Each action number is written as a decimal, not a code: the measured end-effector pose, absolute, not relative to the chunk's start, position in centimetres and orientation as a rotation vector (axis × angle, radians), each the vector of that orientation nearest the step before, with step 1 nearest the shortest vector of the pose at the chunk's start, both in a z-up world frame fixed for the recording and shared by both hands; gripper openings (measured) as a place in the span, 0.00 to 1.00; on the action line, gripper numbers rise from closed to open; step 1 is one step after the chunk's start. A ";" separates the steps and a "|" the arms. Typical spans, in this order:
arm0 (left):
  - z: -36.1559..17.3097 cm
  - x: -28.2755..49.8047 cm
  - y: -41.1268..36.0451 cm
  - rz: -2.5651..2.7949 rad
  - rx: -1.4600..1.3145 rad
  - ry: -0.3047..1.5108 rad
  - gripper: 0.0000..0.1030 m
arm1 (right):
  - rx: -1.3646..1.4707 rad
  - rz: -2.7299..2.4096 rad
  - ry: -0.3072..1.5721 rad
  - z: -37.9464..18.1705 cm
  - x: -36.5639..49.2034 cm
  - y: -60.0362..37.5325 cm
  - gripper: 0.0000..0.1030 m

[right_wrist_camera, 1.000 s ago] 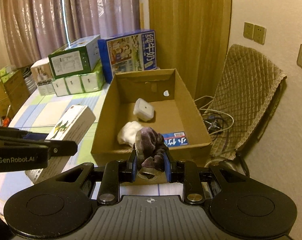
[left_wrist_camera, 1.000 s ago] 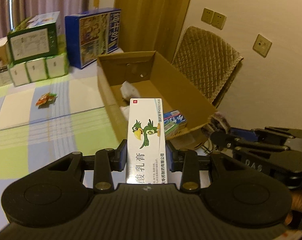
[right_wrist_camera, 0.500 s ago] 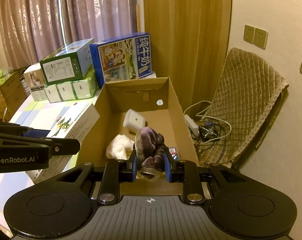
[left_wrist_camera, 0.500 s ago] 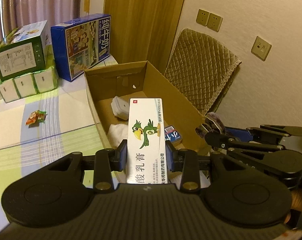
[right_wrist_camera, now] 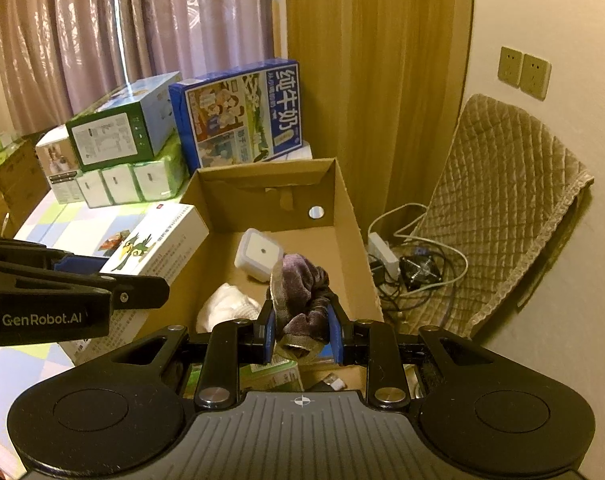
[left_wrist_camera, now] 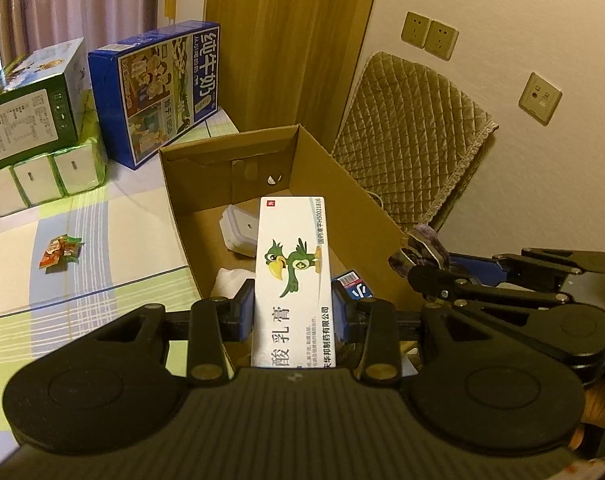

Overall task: Organize objects
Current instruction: 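Carry the white medicine box and hair tie over the cardboard box with both tools, then open both tools to drop the white box and hair tie into the cardboard box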

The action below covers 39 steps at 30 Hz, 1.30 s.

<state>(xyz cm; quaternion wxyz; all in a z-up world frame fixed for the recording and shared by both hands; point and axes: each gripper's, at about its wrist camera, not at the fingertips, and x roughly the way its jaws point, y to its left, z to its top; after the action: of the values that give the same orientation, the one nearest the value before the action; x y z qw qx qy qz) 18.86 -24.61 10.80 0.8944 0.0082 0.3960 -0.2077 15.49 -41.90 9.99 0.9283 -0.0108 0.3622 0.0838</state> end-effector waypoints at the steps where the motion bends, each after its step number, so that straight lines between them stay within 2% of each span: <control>1: 10.6 19.1 -24.7 -0.430 0.018 0.824 0.32 | -0.022 0.170 0.745 9.9 15.7 -41.9 0.23; 15: 9.1 22.0 -25.3 -0.397 0.010 0.834 0.33 | 0.008 0.155 0.769 8.9 16.9 -42.8 0.23; 33: 10.2 20.6 -21.5 -0.345 -0.003 0.805 0.35 | 0.074 0.187 0.753 9.5 17.1 -41.6 0.24; 35: 10.3 20.5 -21.2 -0.336 -0.003 0.798 0.39 | 0.127 0.202 0.730 9.7 17.4 -42.0 0.42; 36: 10.3 20.4 -21.1 -0.331 0.001 0.794 0.40 | 0.158 0.207 0.717 9.9 17.6 -42.2 0.60; 37: 10.3 20.3 -20.9 -0.326 0.005 0.791 0.42 | 0.188 0.208 0.706 10.0 17.7 -42.5 0.63; 39: 10.3 20.1 -20.6 -0.319 0.008 0.784 0.43 | 0.199 0.212 0.699 10.3 17.6 -42.6 0.63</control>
<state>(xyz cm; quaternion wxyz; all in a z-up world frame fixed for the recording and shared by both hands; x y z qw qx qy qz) 20.07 -20.61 10.34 0.9118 0.0038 0.3802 -0.1548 17.64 -42.57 10.27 0.9292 0.0971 0.3413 0.1034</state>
